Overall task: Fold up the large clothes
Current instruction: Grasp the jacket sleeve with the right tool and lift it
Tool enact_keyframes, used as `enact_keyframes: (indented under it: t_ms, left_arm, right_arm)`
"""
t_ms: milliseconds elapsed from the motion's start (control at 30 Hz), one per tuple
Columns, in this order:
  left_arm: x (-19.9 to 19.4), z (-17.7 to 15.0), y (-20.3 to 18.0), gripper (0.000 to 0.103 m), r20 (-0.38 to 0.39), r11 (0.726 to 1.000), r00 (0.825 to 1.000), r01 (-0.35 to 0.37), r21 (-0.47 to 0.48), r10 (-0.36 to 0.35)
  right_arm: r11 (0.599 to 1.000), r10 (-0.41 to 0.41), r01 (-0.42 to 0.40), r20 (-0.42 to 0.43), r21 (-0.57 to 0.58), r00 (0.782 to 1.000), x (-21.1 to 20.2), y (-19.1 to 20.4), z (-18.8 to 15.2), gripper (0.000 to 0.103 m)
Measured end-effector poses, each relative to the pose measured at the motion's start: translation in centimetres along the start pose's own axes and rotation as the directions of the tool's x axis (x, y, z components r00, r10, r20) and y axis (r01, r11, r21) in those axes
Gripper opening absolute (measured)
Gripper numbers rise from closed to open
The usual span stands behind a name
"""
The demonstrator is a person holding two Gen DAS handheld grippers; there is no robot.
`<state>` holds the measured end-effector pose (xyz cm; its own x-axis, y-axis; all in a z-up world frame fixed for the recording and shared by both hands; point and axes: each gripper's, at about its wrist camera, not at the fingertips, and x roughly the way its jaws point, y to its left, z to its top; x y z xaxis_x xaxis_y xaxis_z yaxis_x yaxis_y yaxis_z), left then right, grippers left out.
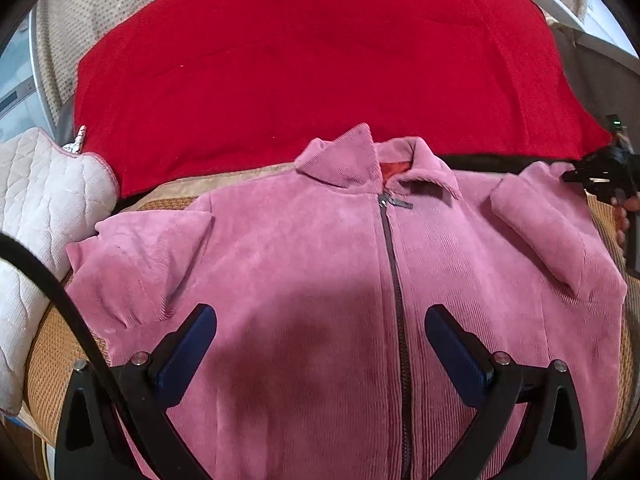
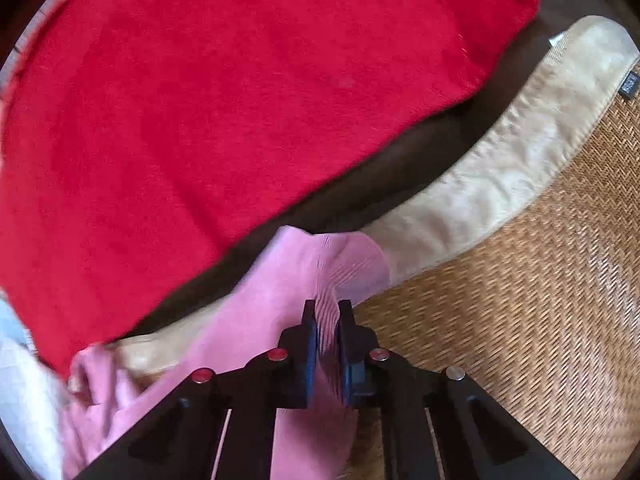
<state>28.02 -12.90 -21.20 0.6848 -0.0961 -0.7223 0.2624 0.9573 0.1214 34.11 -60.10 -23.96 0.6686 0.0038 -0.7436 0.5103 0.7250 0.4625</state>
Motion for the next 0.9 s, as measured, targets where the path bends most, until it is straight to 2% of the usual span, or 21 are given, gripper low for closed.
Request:
enact_keyframes:
  t_ms: [67,133,167,233,300,367,400,433,500,567,600,633,667,700,767,900]
  left_arm:
    - [-0.3,0.2,0.5,0.103,0.010,1.000,1.000,-0.002,-0.017,0.002]
    - [-0.7,0.4,1.0,0.103,0.026,0.999,1.000,-0.012,-0.037,0.013]
    - [-1.0,0.5,1.6,0.103,0.034,0.998,0.999,-0.015,-0.054,0.017]
    - [-1.4,0.8,2.6,0.103,0.048,0.996,0.999,-0.013,-0.090,0.017]
    - [-1.8,0.9,3.6,0.103,0.056,0.992,0.998,-0.020,-0.122,0.028]
    - [-2.0,0.9,4.6,0.103,0.061,0.989,0.998,-0.026,-0.146,0.035]
    - [-2.2,0.8,5.1,0.103,0.063,0.987,0.997,-0.034,-0.156,0.044]
    - [-2.2,0.6,5.4,0.103,0.065,0.986,0.997,-0.039,-0.162,0.050]
    - [-2.3,0.2,5.9,0.103,0.057,0.985,0.997,-0.037,-0.166,0.047]
    - [-2.3,-0.1,6.0,0.103,0.052,0.988,0.998,-0.014,-0.155,0.023]
    - [-2.3,-0.2,5.8,0.103,0.052,0.990,0.999,-0.006,-0.142,0.013]
    - [-2.3,-0.3,5.6,0.103,0.049,0.992,0.999,-0.005,-0.126,0.011]
    - [-2.2,-0.3,5.4,0.103,0.046,0.993,0.999,-0.003,-0.115,0.009]
    - [-2.1,-0.3,5.2,0.103,0.044,0.994,0.999,0.005,-0.110,0.000]
    - [-1.9,-0.1,4.9,0.103,0.035,0.992,0.999,0.024,-0.120,-0.020]
    - [-1.3,0.1,3.8,0.103,0.011,0.990,0.998,0.061,-0.128,-0.061]
  right_arm:
    - [0.992,0.126,-0.126,0.022,0.000,0.992,-2.3,1.6,-0.5,0.008]
    - [0.981,0.192,-0.192,0.030,-0.017,0.981,-4.4,3.2,-1.1,0.008]
    - [0.970,0.244,-0.243,0.034,-0.034,0.969,-5.8,4.6,-1.6,0.008]
    - [0.932,0.359,-0.357,0.032,-0.057,0.933,-8.5,7.3,-2.9,0.008]
    - [0.895,0.439,-0.436,0.021,-0.090,0.898,-9.9,9.7,-4.1,0.008]
    - [0.862,0.494,-0.491,-0.002,-0.125,0.869,-11.3,11.9,-5.9,0.008]
    - [0.857,0.495,-0.491,-0.016,-0.157,0.869,-12.0,13.3,-7.1,0.008]
    - [0.871,0.462,-0.457,-0.013,-0.180,0.887,-12.7,14.1,-8.3,0.008]
    - [0.884,0.430,-0.416,0.022,-0.213,0.903,-13.1,14.3,-8.9,0.010]
    - [0.915,0.335,-0.302,0.087,-0.266,0.938,-13.4,13.0,-8.3,0.012]
    - [0.927,0.287,-0.248,0.105,-0.282,0.952,-12.6,12.1,-7.6,0.021]
    - [0.940,0.219,-0.177,0.118,-0.291,0.969,-12.0,10.9,-7.0,0.032]
    - [0.950,0.175,-0.139,0.108,-0.279,0.979,-11.2,9.8,-6.6,0.079]
    - [0.961,0.147,-0.119,0.096,-0.249,0.985,-10.3,8.5,-6.4,0.103]
    - [0.974,0.098,-0.076,0.090,-0.214,0.991,-9.4,6.4,-5.9,0.103]
    - [0.957,0.028,-0.029,-0.007,-0.288,1.000,-5.3,5.2,-5.4,0.103]
